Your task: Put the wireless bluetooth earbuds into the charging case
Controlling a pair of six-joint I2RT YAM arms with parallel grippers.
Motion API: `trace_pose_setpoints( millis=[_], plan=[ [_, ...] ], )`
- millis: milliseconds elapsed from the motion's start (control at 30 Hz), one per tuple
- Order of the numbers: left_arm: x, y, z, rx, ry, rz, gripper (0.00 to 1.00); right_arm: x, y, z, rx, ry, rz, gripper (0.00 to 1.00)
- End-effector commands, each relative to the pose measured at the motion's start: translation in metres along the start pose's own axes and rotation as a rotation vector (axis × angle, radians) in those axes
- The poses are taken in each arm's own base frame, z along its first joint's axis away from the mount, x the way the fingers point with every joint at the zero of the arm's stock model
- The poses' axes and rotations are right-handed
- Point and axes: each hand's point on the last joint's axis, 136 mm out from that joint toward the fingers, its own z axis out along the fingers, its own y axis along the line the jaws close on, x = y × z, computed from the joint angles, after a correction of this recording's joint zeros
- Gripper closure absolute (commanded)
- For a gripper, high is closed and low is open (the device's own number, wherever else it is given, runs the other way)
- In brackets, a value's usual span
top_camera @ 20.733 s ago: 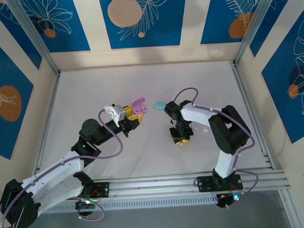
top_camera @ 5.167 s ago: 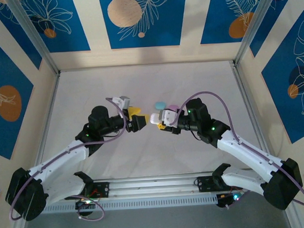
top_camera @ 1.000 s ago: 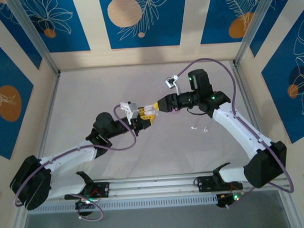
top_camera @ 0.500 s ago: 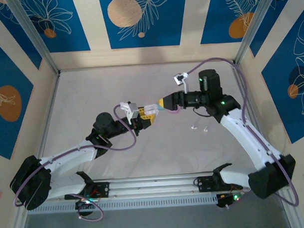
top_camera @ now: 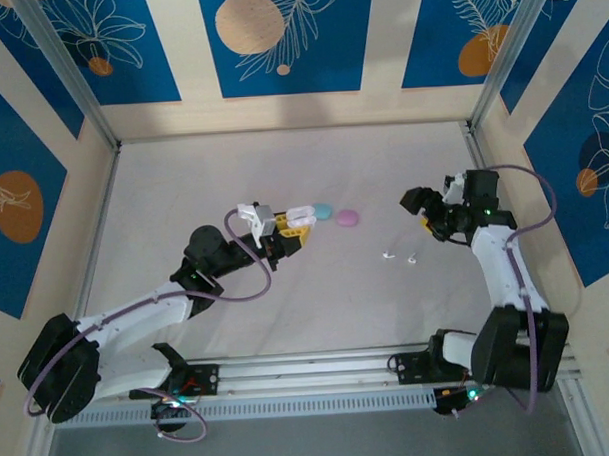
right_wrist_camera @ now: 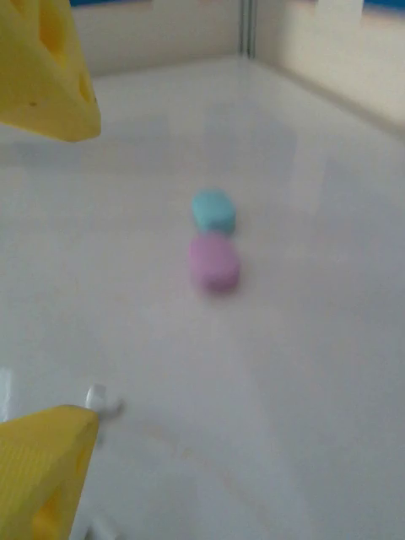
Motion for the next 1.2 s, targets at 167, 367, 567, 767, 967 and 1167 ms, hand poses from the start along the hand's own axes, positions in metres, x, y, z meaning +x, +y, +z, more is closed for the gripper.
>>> trace_pose_setpoints(
  millis=[167,367,567,767,967,1167],
  plan=[
    [-0.012,-0.005,-0.003,0.0,-0.041,0.009,0.94,0.019,-0.052,0.023,0.155,0.12,0.048,0.34],
    [-0.01,-0.004,-0.004,-0.009,-0.033,0.014,0.94,0.034,-0.04,0.051,0.165,0.234,-0.072,0.39],
    [-0.01,-0.004,-0.005,-0.011,-0.029,0.017,0.94,0.048,-0.04,0.084,0.297,0.352,-0.2,0.39],
    [-0.01,-0.004,-0.01,-0.026,-0.016,0.026,0.94,0.049,-0.049,0.1,0.378,0.386,-0.234,0.36],
    [-0.008,-0.002,-0.013,-0.044,-0.009,0.034,0.94,0.066,-0.056,0.103,0.402,0.439,-0.221,0.36],
    [-0.006,-0.002,-0.01,-0.033,-0.004,0.031,0.94,0.082,-0.064,0.099,0.448,0.479,-0.228,0.36]
  ],
)
